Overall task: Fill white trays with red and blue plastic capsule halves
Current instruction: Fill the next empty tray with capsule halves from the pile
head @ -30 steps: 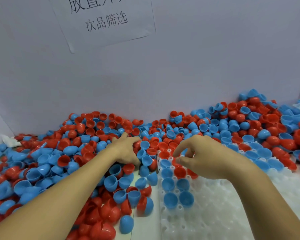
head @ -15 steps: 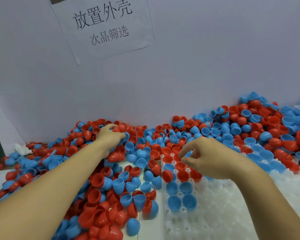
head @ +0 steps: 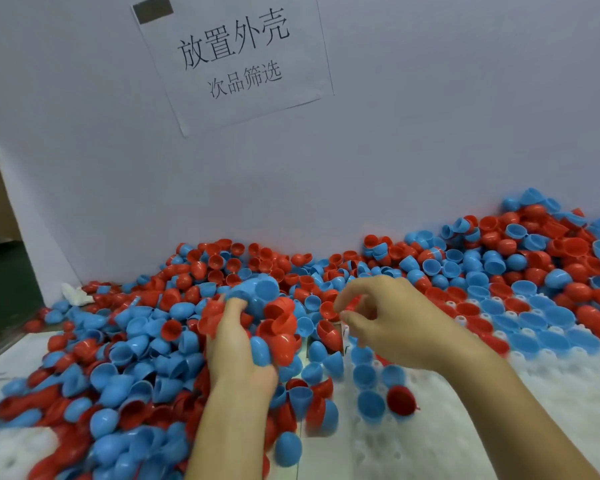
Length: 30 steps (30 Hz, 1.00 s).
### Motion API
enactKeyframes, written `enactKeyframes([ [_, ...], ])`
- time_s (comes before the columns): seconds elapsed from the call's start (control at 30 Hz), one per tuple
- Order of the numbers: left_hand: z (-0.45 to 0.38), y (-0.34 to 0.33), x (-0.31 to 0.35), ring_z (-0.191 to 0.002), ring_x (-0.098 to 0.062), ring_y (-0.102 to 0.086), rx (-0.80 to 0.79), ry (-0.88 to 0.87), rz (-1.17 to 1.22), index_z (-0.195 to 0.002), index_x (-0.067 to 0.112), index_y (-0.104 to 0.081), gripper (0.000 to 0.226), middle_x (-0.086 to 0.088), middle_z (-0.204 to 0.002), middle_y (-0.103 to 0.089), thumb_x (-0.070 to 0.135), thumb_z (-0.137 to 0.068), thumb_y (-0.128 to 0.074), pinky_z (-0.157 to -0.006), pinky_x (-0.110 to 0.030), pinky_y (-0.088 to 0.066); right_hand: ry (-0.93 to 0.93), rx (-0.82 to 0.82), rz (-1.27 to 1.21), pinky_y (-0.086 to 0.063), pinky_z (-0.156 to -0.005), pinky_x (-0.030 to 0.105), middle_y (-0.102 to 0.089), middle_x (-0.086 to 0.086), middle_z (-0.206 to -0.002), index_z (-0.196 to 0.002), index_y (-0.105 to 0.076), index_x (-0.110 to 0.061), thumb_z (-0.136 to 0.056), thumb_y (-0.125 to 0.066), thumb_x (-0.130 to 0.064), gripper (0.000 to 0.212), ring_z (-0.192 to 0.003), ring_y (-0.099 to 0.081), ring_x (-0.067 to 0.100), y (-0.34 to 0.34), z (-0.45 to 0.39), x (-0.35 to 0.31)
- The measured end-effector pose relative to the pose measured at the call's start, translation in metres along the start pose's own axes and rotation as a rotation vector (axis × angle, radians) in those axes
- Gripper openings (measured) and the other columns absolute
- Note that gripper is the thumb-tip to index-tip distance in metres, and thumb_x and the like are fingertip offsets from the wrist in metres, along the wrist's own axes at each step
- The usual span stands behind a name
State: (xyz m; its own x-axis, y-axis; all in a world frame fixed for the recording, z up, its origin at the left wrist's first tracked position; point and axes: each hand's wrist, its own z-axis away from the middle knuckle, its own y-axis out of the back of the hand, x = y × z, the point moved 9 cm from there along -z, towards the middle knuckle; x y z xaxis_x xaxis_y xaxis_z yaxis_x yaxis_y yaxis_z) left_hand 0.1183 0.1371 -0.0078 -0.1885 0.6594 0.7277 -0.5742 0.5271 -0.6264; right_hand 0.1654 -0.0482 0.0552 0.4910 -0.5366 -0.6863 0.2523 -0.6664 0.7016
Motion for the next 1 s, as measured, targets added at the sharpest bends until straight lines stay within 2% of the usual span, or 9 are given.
enactKeyframes([
  [0.07,0.003,0.000,-0.015,-0.094,-0.030,-0.069,-0.019,0.029,0.017,-0.126,0.004,-0.062,0.039,-0.018,-0.121,-0.067,0.027,-0.095,-0.062,-0.080,-0.043,-0.059,0.065,0.066,-0.112,-0.057,-0.065,0.022,-0.071,-0.002,-0.074,-0.093,-0.067,-0.029,-0.095,-0.061,-0.020,0.011,-0.067,-0.068,0.011,-0.001,-0.001,-0.015],
  [0.2,-0.001,-0.004,-0.017,-0.090,-0.031,-0.072,-0.015,-0.021,0.038,-0.120,0.007,-0.062,0.030,-0.017,-0.110,-0.071,0.021,-0.094,-0.064,-0.081,-0.050,-0.060,0.180,0.198,-0.196,-0.052,-0.063,0.020,-0.067,-0.005,-0.068,-0.088,-0.071,-0.030,-0.089,-0.068,-0.020,0.010,-0.061,-0.063,0.008,-0.007,-0.001,-0.042],
  [0.27,-0.004,0.000,-0.012,-0.078,-0.027,-0.071,0.003,-0.063,0.041,-0.124,0.004,-0.063,0.033,-0.016,-0.102,-0.070,0.017,-0.093,-0.064,-0.069,-0.043,-0.060,0.171,0.232,-0.179,-0.048,-0.063,0.015,-0.066,-0.009,-0.070,-0.092,-0.074,-0.031,-0.090,-0.068,-0.022,0.011,-0.063,-0.061,0.004,-0.011,-0.001,-0.044],
  [0.43,-0.001,0.004,-0.011,-0.094,-0.036,-0.071,0.049,-0.146,0.013,-0.121,0.006,-0.064,0.032,-0.020,-0.110,-0.070,0.007,-0.090,-0.066,-0.082,-0.055,-0.060,0.108,0.221,-0.071,-0.042,-0.066,0.005,-0.063,-0.021,-0.076,-0.111,-0.074,-0.028,-0.091,-0.069,-0.032,0.021,-0.067,-0.059,-0.008,-0.014,-0.003,-0.034],
  [0.53,0.009,-0.004,-0.011,-0.097,-0.038,-0.072,0.061,-0.224,-0.045,-0.121,0.016,-0.066,0.037,-0.014,-0.105,-0.071,0.004,-0.087,-0.067,-0.084,-0.054,-0.060,0.070,0.355,-0.067,-0.049,-0.079,0.014,-0.066,-0.022,-0.082,-0.111,-0.073,-0.027,-0.089,-0.071,-0.036,0.024,-0.074,-0.060,-0.006,-0.007,-0.001,-0.033],
  [0.63,0.015,-0.008,-0.013,-0.102,-0.038,-0.072,0.057,-0.227,-0.050,-0.120,0.024,-0.067,0.038,-0.015,-0.112,-0.073,0.006,-0.087,-0.069,-0.085,-0.059,-0.059,0.024,0.521,-0.148,-0.054,-0.074,0.026,-0.067,-0.018,-0.077,-0.098,-0.068,-0.029,-0.084,-0.077,-0.034,0.017,-0.079,-0.064,0.004,-0.002,0.004,-0.032],
  [0.73,0.016,-0.008,-0.016,-0.098,-0.033,-0.073,0.068,-0.200,-0.012,-0.123,0.024,-0.066,0.039,-0.013,-0.112,-0.073,0.006,-0.088,-0.068,-0.083,-0.054,-0.061,-0.014,0.553,-0.144,-0.054,-0.071,0.023,-0.069,-0.015,-0.081,-0.090,-0.069,-0.027,-0.081,-0.080,-0.034,0.016,-0.074,-0.065,0.002,-0.010,0.004,-0.032],
  [0.87,0.017,-0.010,-0.019,-0.096,-0.033,-0.074,0.041,-0.190,-0.025,-0.124,0.019,-0.064,0.037,-0.014,-0.110,-0.074,0.006,-0.090,-0.066,-0.077,-0.049,-0.063,-0.043,0.555,-0.106,-0.054,-0.079,0.016,-0.074,-0.011,-0.101,-0.105,-0.077,-0.020,-0.084,-0.075,-0.041,0.030,-0.086,-0.066,0.001,-0.019,0.004,-0.031],
  [1.0,0.016,-0.016,-0.032,-0.078,-0.030,-0.073,-0.045,-0.134,0.015,-0.120,0.015,-0.065,0.031,-0.011,-0.092,-0.074,0.006,-0.090,-0.065,-0.065,-0.042,-0.062,-0.089,0.592,-0.143,-0.048,-0.074,0.010,-0.075,-0.013,-0.094,-0.098,-0.079,-0.020,-0.084,-0.075,-0.039,0.024,-0.085,-0.066,-0.002,-0.015,0.006,-0.025],
])
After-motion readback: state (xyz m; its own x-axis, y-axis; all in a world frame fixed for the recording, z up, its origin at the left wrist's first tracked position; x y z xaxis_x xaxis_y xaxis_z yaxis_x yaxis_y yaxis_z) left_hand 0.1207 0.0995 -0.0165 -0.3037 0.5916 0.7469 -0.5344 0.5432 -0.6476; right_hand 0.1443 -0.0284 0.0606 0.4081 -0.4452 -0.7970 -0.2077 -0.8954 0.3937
